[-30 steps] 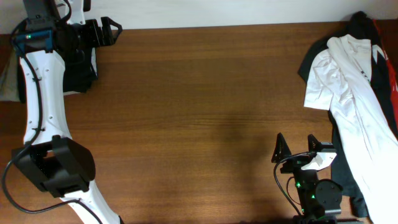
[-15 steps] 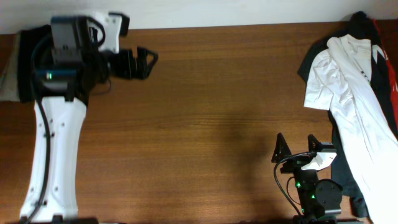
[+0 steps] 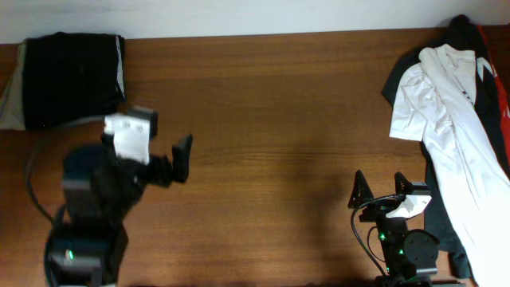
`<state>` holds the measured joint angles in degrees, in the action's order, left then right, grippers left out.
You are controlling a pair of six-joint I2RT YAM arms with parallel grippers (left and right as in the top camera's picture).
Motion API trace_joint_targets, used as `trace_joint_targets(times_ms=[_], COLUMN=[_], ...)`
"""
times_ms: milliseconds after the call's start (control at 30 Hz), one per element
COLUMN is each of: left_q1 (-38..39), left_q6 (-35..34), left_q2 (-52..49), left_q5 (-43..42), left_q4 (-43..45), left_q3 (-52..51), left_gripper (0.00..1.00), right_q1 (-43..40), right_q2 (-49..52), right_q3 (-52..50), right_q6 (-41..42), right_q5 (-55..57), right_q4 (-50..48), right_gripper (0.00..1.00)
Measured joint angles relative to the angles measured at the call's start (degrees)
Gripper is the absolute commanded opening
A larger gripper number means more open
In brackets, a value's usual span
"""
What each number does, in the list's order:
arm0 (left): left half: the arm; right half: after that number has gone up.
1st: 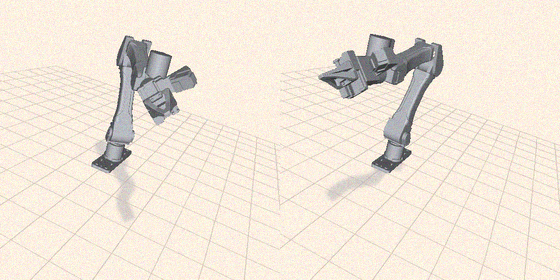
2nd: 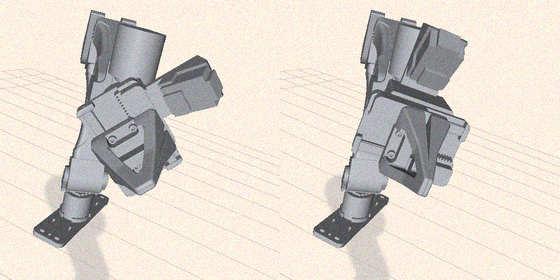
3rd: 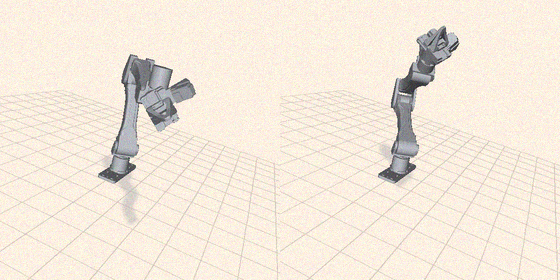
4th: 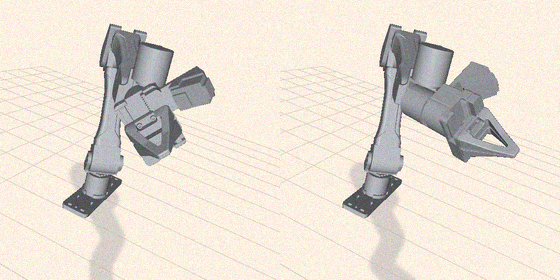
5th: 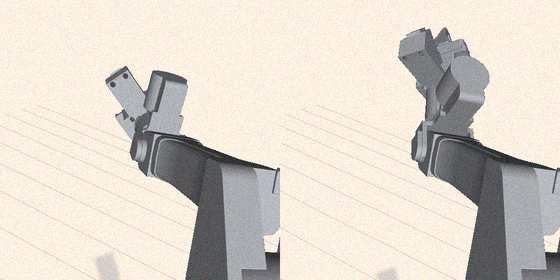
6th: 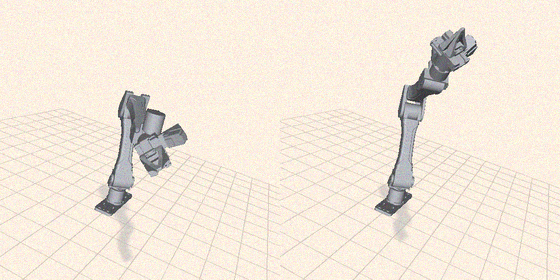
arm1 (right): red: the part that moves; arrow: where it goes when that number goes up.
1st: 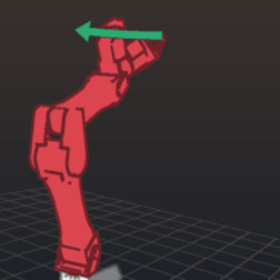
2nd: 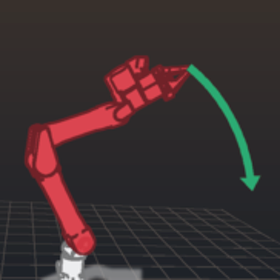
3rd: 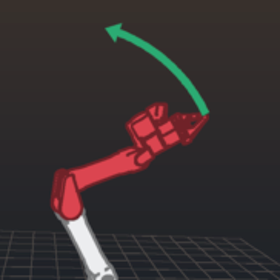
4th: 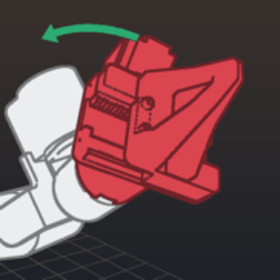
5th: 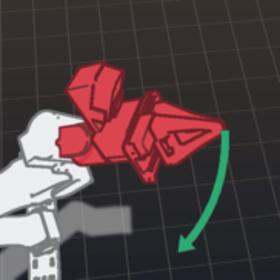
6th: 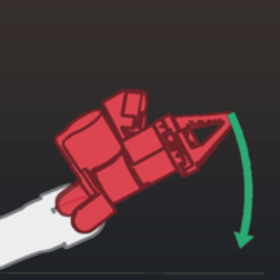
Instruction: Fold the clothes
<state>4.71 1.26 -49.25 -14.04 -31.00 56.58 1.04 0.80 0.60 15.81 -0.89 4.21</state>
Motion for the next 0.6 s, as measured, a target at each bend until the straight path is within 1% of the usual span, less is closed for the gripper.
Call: trace_joint_targets(times_ms=[33, 67, 100, 167, 200, 233, 267, 333, 400, 467, 600], left_q1=[0.0, 0.0, 0.0, 0.0, 0.0, 0.0, 0.0, 0.0, -0.2, -1.9, -5.1], left_q6=[-0.1, -0.6, -1.5, -4.5, -6.3, -7.2, -8.6, -10.1, -10.8, -11.6, -11.8], left_q2=[3.1, 6.7, 9.0, 15.0, 18.2, 19.8, 22.8, 27.8, 30.6, 35.3, 41.2], left_q5=[0.0, 0.4, 0.8, 3.6, 5.4, 6.3, 8.0, 10.8, 12.5, 14.3, 15.6], left_q4=[2.4, 7.0, 8.6, 15.9, 17.7, 18.4, 21.9, 24.9, 27.8, 31.0, 31.8], left_q3=[-3.7, -8.6, -11.4, -19.4, -23.7, -25.7, -29.8, -35.9, -39.5, -44.3, -49.6], left_gripper=[0.99, 0.99, 0.99, 0.99, 0.99, 0.99, 0.99, 0.99, 0.99, 0.99, 0.99], right_q1=[0.0, 0.0, 0.0, 0.0, 0.0, 0.0, 0.0, 0.0, 0.0, 0.0, 0.0], right_q2=[0.0, 0.0, -0.1, -0.1, -0.2, -0.2, -0.2, -0.2, -0.2, -0.2, -0.2], right_q3=[0.0, 0.0, 0.0, 0.0, 0.0, 0.0, 0.0, 0.0, 0.0, 0.0, 0.0], right_q6=[0.0, 0.0, 0.0, 0.0, 0.0, 0.0, 0.0, 0.0, 0.0, 0.0, 0.0], right_q5=[0.0, 0.0, 0.0, 0.0, 0.0, 0.0, 0.0, 0.0, 0.0, 0.0, 0.0], right_q4=[0.0, 0.0, 0.0, 0.0, 0.0, 0.0, 0.0, 0.0, 0.0, 0.0, 0.0], right_gripper=[0.99, 0.98, 0.99, 0.99, 0.99, 0.99, 0.99, 0.99, 0.99, 0.99, 0.99])
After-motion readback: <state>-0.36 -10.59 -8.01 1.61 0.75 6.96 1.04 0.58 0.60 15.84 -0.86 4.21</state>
